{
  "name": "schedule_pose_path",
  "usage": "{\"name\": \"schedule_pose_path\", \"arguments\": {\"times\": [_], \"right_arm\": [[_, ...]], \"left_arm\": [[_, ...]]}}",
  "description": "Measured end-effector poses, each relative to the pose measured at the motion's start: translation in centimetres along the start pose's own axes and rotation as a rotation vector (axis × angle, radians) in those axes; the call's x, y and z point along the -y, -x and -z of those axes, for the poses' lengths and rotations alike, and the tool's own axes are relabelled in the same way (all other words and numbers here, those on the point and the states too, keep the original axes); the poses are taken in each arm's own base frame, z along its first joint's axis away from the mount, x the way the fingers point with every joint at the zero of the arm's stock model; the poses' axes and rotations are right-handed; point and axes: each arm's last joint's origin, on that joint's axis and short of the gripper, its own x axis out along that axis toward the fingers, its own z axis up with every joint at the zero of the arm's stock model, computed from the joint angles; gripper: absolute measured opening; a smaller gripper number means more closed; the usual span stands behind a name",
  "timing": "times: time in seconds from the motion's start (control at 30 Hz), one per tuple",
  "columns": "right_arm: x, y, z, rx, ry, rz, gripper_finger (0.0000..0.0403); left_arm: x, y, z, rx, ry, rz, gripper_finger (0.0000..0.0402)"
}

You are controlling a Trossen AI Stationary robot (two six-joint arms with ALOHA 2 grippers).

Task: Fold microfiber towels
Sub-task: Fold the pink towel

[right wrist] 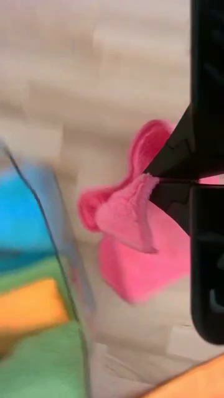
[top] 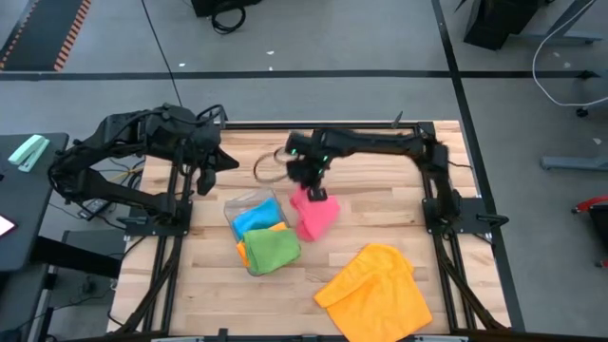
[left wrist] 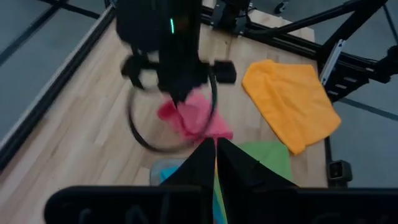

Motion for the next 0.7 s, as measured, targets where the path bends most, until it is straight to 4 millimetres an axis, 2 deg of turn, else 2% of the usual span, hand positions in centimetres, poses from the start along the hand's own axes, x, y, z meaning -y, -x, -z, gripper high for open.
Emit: {"name": "schedule_pose_path", "arguments": {"times": [0.17, 0.3, 0.43, 0.5, 0.57, 0.7], "right_arm": [[0.7, 6.3, 0.7, 0.108, -0.097, 0.157, 0.0008], [1.1, 11.1, 1.2, 0.203, -0.126, 0.419, 0.0008], [1.4, 14.3, 1.8, 0.272, -0.152, 0.577, 0.0008], [1.6, 14.8, 2.4, 0.256, -0.164, 0.584, 0.0008], [1.8, 14.2, 3.0, 0.217, -0.174, 0.575, 0.0008], [1.8, 10.6, 5.1, 0.084, -0.179, 0.512, 0.0008]], "left_arm": [[0.0, -1.1, -0.4, -0.009, -0.059, -0.005, 0.0016], [0.1, -2.6, -1.0, -0.024, -0.090, -0.014, 0.0015], [0.1, -4.3, -1.3, -0.063, -0.104, -0.021, 0.0023], [0.0, -5.2, -1.4, -0.086, -0.108, -0.025, 0.0026], [0.0, -6.0, -1.4, -0.108, -0.111, -0.028, 0.0027], [0.0, -7.4, -1.6, -0.136, -0.117, -0.031, 0.0025]]}}
